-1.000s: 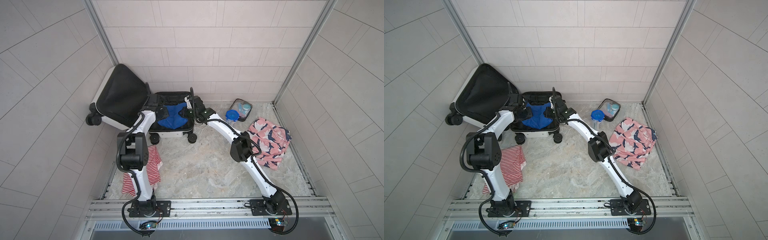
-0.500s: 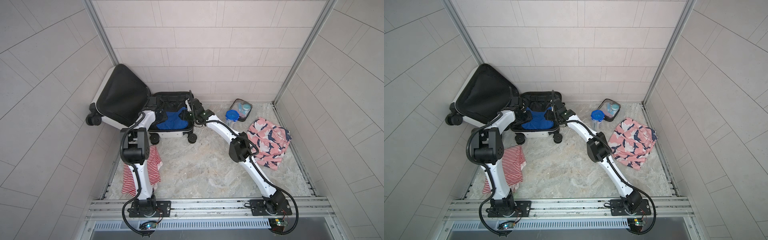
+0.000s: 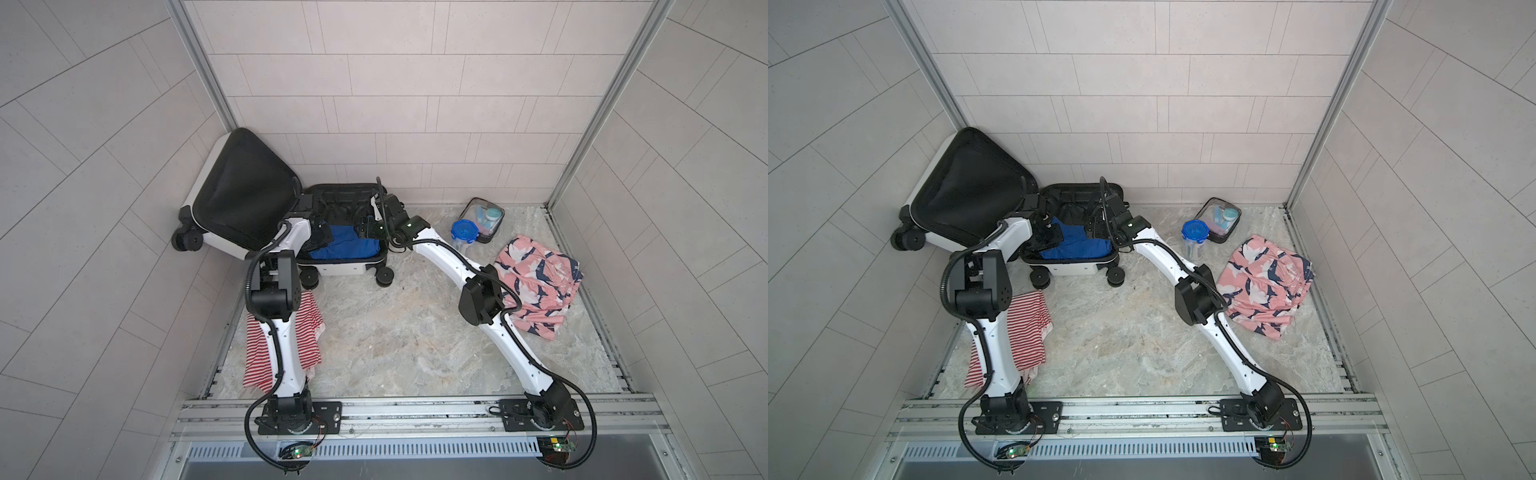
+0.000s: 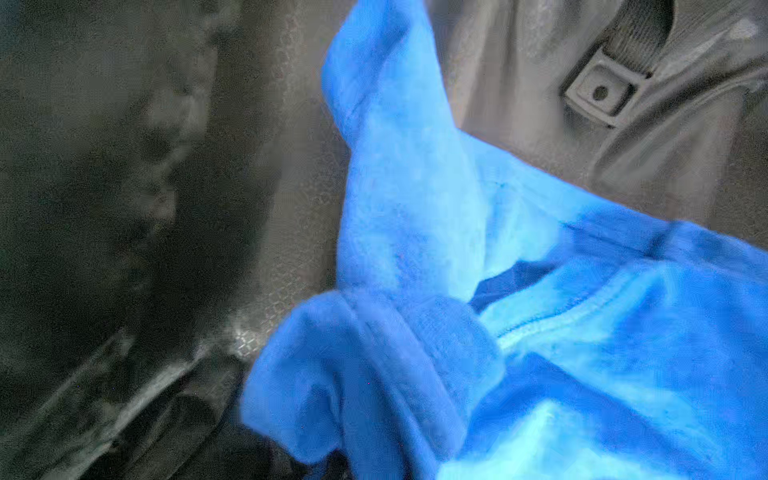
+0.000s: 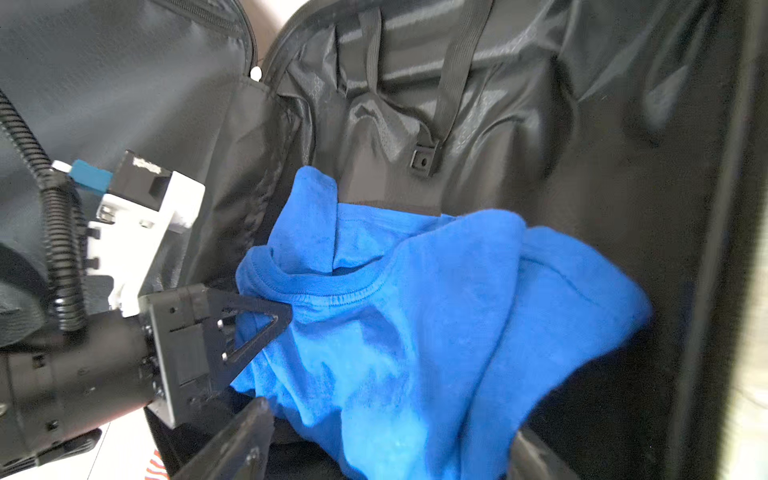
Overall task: Pack the luggage
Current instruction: 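Lower the blue t-shirt into the suitcase with both grippers and release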
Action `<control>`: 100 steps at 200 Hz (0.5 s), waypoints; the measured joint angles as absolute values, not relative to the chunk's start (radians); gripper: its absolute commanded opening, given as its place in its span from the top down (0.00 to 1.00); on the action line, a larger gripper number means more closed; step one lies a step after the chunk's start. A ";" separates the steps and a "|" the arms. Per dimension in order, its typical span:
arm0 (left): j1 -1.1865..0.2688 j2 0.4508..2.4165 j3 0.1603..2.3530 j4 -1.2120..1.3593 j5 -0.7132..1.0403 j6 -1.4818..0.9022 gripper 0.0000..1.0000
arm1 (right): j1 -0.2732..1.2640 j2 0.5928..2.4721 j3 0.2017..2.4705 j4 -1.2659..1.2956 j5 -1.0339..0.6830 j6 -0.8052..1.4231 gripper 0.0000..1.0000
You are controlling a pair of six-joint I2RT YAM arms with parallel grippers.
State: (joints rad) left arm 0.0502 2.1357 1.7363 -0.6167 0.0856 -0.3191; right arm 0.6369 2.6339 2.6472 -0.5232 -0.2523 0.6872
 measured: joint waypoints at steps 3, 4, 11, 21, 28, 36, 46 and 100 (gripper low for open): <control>0.050 2.136 1.739 -0.620 0.084 -0.319 0.95 | 0.638 2.628 2.647 -0.530 -0.248 0.686 0.17; 0.050 2.136 1.740 -0.621 0.084 -0.319 0.95 | 0.638 2.626 2.647 -0.531 -0.247 0.685 0.17; 0.050 2.136 1.747 -0.630 0.081 -0.316 0.92 | 0.639 2.612 2.647 -0.546 -0.236 0.683 0.17; 0.050 2.136 1.753 -0.640 0.077 -0.315 0.92 | 0.640 2.591 2.647 -0.567 -0.222 0.680 0.16; 0.050 2.136 1.757 -0.648 0.074 -0.313 0.91 | 0.640 2.576 2.647 -0.579 -0.216 0.676 0.16; 0.050 2.136 1.761 -0.654 0.068 -0.313 0.90 | 0.640 2.557 2.647 -0.591 -0.205 0.670 0.16; 0.050 2.137 1.766 -0.662 0.059 -0.313 0.90 | 0.640 2.531 2.647 -0.603 -0.193 0.662 0.16; 0.052 2.167 1.802 -0.706 0.034 -0.302 0.53 | 0.636 2.406 2.653 -0.670 -0.146 0.617 0.16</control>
State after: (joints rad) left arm 0.0521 2.1670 1.8019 -0.7055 0.0341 -0.3019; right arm 0.6365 2.4058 2.6534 -0.6704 -0.1455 0.6170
